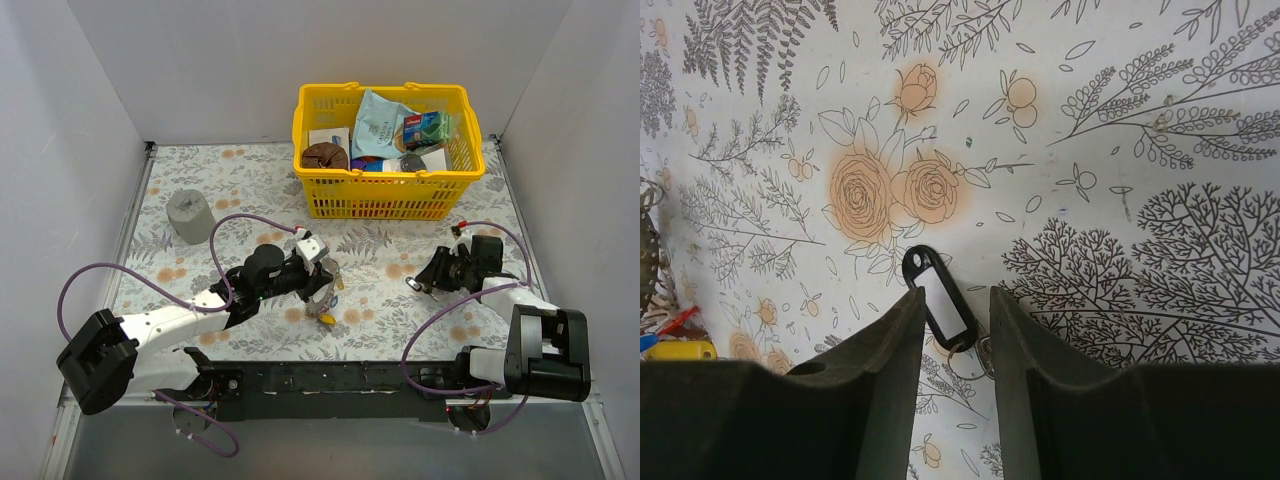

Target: Put the keys on the keyring

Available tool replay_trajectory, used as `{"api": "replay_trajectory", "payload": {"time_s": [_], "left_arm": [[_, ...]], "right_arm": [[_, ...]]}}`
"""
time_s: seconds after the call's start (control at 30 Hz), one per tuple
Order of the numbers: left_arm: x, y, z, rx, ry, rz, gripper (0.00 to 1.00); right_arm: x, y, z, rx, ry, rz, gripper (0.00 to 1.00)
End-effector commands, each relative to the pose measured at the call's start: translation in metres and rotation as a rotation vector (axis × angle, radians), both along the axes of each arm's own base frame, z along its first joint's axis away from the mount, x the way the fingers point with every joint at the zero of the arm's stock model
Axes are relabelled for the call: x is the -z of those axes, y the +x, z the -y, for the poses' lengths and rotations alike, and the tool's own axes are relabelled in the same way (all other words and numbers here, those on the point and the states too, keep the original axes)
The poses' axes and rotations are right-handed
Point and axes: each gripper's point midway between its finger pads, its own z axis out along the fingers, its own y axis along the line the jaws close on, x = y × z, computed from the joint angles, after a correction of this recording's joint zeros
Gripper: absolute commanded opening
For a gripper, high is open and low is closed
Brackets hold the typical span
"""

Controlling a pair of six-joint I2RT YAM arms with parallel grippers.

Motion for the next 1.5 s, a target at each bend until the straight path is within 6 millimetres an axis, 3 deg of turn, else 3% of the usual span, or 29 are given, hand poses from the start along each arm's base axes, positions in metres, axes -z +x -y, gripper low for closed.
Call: {"api": "replay_trajectory", "payload": {"time_s": [0.0, 0.27, 0.57, 1.1, 1.47], "left_arm": [[-0.023, 0.002, 0.007, 0.009, -0.046, 0.034, 0.00], [-0.023, 0.002, 0.007, 0.008, -0.047, 0.029, 0.00], [-0.023, 0.002, 0.008, 0.009, -0.051, 0.024, 0.00], [-0.023, 0.000, 0.009, 0.016, -0.056, 0.015, 0.00], [-0.022, -0.002, 0.005, 0.009, -0.057, 0.018, 0.00]], "right_arm": [[-0.007, 0.006, 0.002, -0.014, -0.010, 0.039, 0.42], [-0.003, -0.007, 0.000, -0.020, -0.003, 0.003, 0.43], [-0.033, -0.001, 0.004, 0.002, -0.034, 0.104, 0.44], [-0.013, -0.018, 0.010, 0.085, -0.098, -0.062, 0.36], [-0.005, -0.008, 0.002, 0.075, -0.071, -0.072, 0.31]]}}
